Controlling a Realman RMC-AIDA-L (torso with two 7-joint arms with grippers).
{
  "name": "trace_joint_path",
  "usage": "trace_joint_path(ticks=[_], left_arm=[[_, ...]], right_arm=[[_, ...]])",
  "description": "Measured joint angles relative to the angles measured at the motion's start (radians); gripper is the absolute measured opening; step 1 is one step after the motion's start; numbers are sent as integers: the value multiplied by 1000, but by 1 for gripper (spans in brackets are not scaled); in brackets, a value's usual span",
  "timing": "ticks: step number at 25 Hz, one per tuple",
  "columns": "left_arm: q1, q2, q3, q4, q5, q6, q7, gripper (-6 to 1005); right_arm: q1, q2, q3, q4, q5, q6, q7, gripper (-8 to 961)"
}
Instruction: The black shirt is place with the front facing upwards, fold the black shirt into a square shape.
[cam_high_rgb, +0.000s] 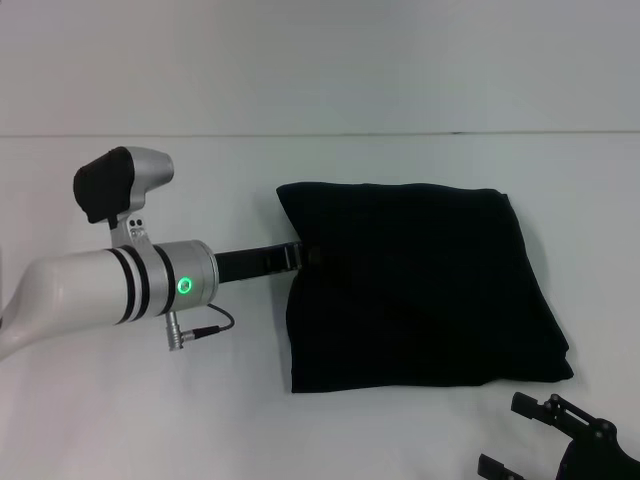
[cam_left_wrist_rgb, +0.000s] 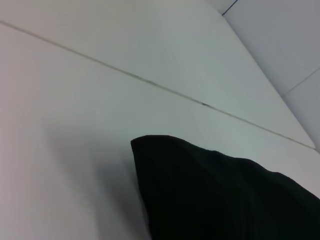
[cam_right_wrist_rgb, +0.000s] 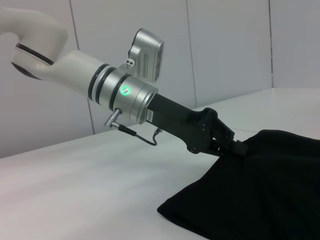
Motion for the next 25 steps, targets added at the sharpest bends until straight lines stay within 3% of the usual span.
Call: trace_joint_path(ticks=[6, 15, 25], left_arm=[[21, 12, -16, 11, 0, 15, -13, 60], [77, 39, -71, 65, 17, 80, -40, 62], [91, 30, -97, 73, 12, 122, -12, 72]], right_arm=[[1, 0, 0, 0, 3, -1, 0, 884], [8, 0, 3, 0, 7, -3, 1, 882], [18, 3, 46, 0, 8, 3, -1, 883]])
